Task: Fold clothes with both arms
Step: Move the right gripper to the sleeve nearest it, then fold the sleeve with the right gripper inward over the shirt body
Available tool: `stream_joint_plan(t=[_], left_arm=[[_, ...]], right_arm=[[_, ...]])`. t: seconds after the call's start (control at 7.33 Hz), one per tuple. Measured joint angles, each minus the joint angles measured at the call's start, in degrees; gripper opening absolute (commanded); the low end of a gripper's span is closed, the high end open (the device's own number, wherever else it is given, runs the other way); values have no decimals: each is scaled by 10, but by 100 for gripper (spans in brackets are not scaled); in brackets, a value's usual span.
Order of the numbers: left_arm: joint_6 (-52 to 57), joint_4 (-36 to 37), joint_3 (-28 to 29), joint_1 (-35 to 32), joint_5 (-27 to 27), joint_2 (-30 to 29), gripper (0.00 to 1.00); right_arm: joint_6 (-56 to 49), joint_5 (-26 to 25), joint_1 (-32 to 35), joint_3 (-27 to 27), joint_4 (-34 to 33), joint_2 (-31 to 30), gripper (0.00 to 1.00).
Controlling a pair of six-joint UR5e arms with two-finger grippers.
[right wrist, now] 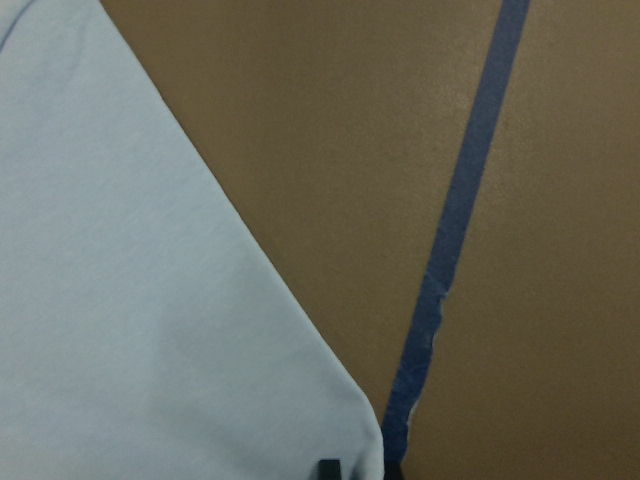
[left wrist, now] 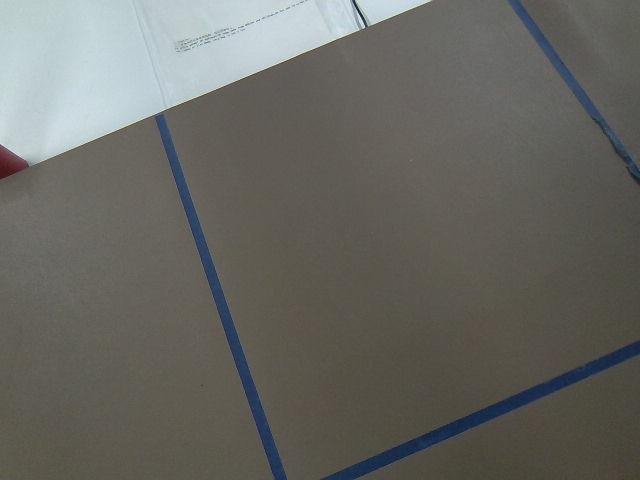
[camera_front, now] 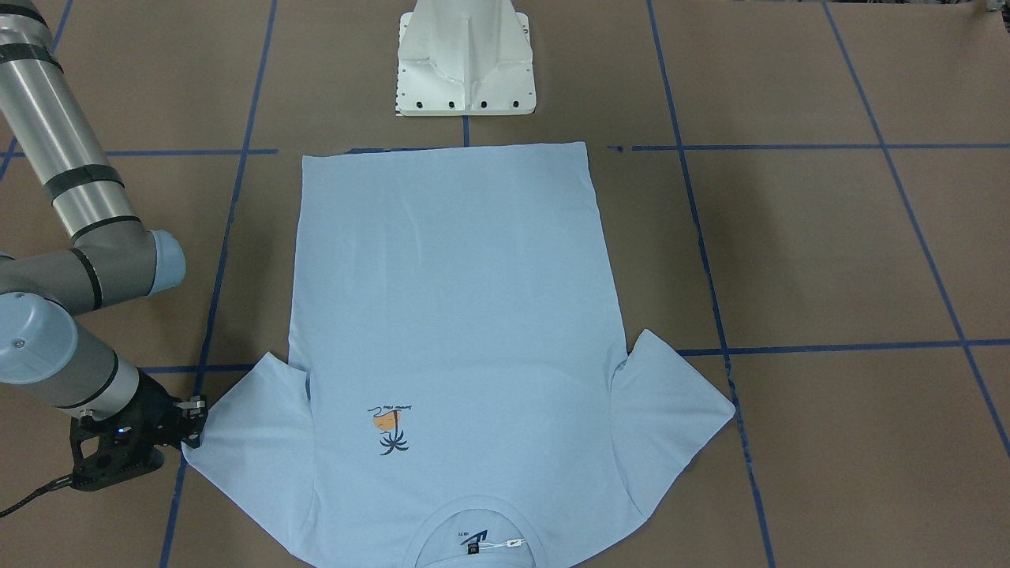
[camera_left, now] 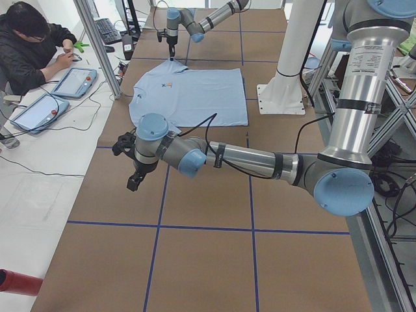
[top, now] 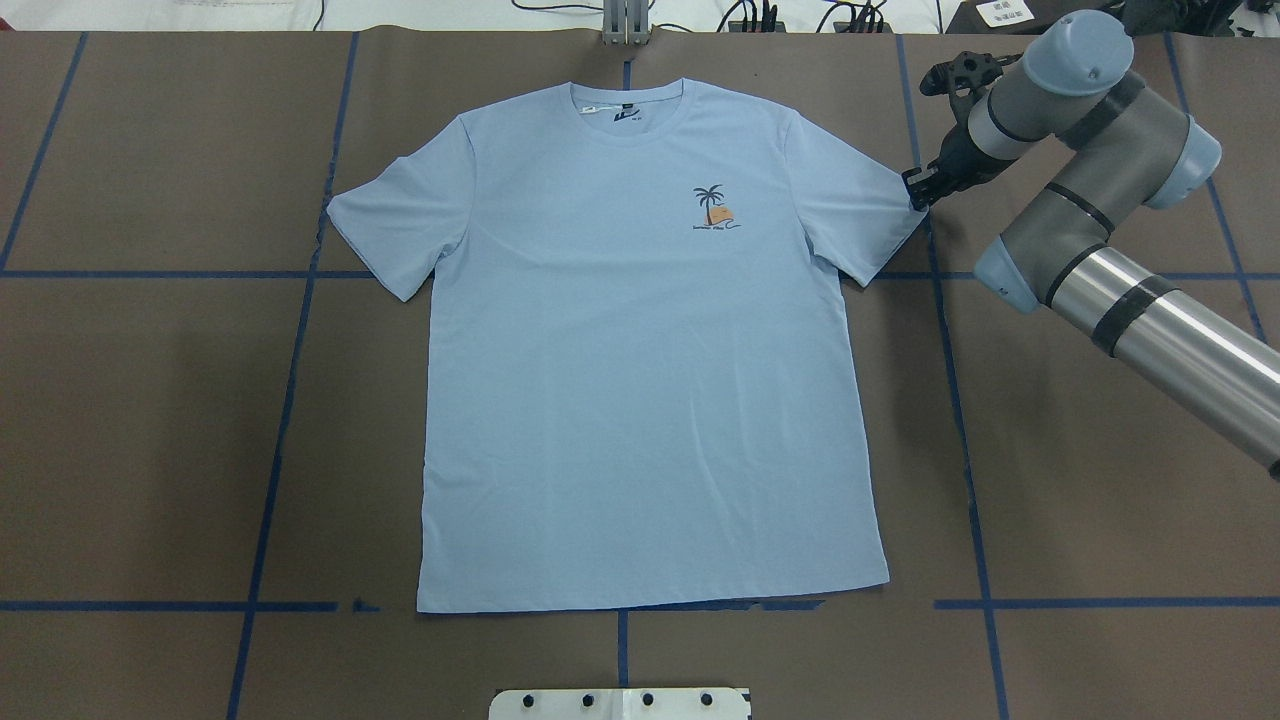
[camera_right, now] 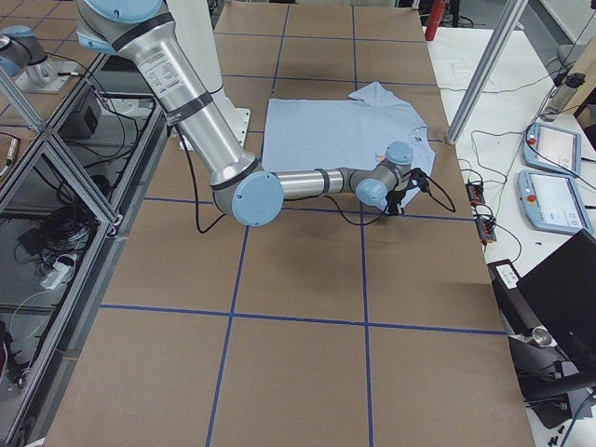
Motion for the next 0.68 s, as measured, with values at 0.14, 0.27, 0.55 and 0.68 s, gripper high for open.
stream_joint_plan(t=[0.14, 0.27, 0.55, 0.68], left_arm=[[0, 0, 0, 0, 0, 0, 100], [0, 0, 1, 0, 0, 0, 100], [0, 0, 3, 0, 0, 0, 100], [0, 0, 4, -1, 0, 0, 100]], right_arm=[[3, 1, 0, 3, 0, 1, 0], [5, 3, 0, 8, 0, 2, 0], [6, 9, -1, 31, -1, 4, 0], [6, 10, -4, 40, -2, 13, 0]])
